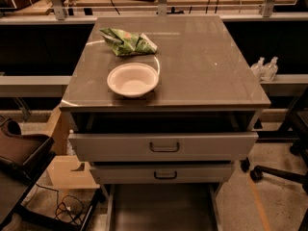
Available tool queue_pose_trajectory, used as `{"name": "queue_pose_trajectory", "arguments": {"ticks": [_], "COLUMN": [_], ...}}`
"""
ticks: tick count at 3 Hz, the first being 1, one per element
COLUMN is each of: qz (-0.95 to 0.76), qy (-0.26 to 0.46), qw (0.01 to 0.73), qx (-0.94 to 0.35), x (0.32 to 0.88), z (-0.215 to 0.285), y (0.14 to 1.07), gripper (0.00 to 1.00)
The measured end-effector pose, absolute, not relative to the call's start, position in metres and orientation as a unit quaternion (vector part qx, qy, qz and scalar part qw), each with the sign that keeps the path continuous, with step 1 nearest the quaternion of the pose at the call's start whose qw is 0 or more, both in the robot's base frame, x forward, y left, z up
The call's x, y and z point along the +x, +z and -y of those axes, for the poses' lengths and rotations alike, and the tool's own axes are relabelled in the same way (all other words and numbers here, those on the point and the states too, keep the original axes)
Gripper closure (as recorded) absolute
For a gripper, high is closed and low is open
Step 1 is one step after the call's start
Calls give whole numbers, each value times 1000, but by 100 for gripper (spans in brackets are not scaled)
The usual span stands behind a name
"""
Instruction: Place coke can into bottom drawer
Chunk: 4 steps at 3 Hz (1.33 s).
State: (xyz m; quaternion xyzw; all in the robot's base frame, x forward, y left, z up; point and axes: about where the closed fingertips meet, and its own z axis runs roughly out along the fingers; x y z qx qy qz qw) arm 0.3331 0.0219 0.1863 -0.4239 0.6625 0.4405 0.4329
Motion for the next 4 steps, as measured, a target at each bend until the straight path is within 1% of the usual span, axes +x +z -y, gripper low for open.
{"name": "queue_pose_trajectory", "arguments": {"ticks": [1,3,4], "qz": [-663,-657,-653], "qy": [423,365,347], "qw": [431,416,411], "qx": [-443,-512,-533], "x": [333,373,391], "z": [-22,-19,-17], "y": [184,194,196], "gripper": [100,100,100]}}
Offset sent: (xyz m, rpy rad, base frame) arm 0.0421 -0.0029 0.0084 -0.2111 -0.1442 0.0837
